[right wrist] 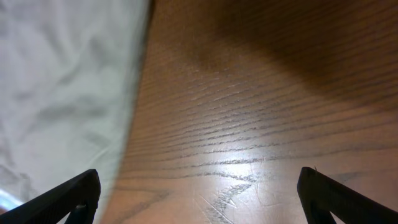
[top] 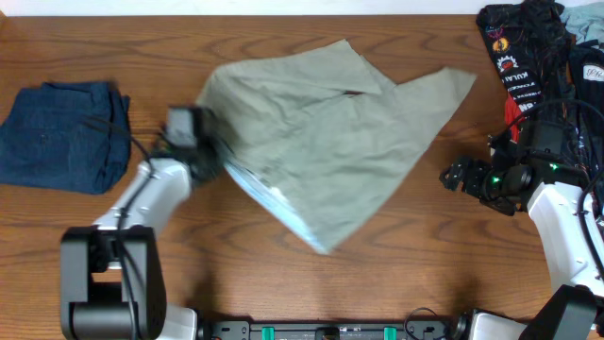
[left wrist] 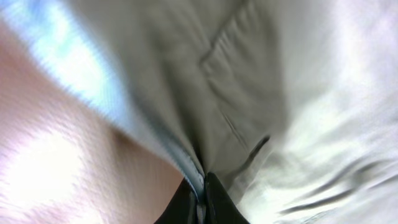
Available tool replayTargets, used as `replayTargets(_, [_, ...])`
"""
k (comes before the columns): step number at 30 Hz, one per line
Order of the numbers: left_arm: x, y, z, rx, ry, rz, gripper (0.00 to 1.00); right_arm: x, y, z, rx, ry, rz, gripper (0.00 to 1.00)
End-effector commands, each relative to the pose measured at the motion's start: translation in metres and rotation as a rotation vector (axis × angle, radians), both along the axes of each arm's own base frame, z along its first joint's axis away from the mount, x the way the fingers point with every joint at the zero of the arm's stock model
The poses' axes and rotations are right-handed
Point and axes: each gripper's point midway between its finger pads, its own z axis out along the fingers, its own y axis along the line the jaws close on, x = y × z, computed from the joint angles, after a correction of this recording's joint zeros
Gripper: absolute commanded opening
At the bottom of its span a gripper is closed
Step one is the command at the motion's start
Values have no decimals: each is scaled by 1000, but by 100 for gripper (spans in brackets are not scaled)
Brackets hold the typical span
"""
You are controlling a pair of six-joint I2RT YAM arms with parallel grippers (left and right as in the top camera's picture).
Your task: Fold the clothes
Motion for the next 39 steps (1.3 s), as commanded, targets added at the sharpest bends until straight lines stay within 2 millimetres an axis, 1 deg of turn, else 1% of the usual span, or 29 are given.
replayTargets(1, [44, 58, 63, 85, -126, 122, 6, 5, -2, 8, -4, -31, 0, 99])
replayTargets(3, [52, 79, 91, 88, -147, 168, 7, 5, -2, 8, -4, -32, 0, 99])
replayTargets(5, [52, 90, 108, 83, -136, 191, 38, 5, -2, 9, -4, -33, 0, 99])
replayTargets(6, [48, 89, 112, 65, -117, 188, 58, 5, -2, 9, -5, -35, 0, 99])
replayTargets(7, [44, 85, 111, 44, -96, 173, 73, 6, -2, 9, -5, -36, 0, 99])
replayTargets(9, [29, 72, 102, -4, -21, 145, 87, 7, -1, 10, 1, -45, 3, 99])
replayTargets(10, [20, 66, 96, -21, 25, 133, 91, 8, 0, 10, 9, -50, 6, 99])
replayTargets(12, [-5, 52, 82, -42, 142, 109, 92, 10, 4, 12, 32, -63, 14, 99])
replayTargets(14, [-35, 34, 70, -51, 271, 73, 92, 13, 8, 14, 48, -77, 23, 99])
replayTargets(17, [-66, 9, 54, -46, 396, 5, 92, 19, 17, 17, 56, -109, 62, 99])
replayTargets(20, [-90, -17, 37, -28, 474, -77, 92, 30, 34, 24, 66, -171, 146, 99])
replayTargets(24, [-113, -46, 9, 0, 515, -184, 93, 45, 46, 27, 4, -231, 198, 99])
replayTargets(28, [-140, -59, -14, 18, 575, -222, 93, 56, 64, 27, -4, -275, 255, 99])
replayTargets(30, [-153, -62, -23, 22, 604, -215, 93, 63, 65, 22, -24, -276, 244, 99])
replayTargets(33, [-165, -62, -32, 23, 636, -186, 93, 72, 64, 13, -28, -267, 202, 98])
replayTargets(36, [-171, -63, -40, 25, 639, -179, 93, 80, 63, -3, -11, -244, 168, 95])
replayTargets(39, [-165, -65, -48, 18, 597, -183, 93, 87, 63, -19, 20, -214, 103, 93])
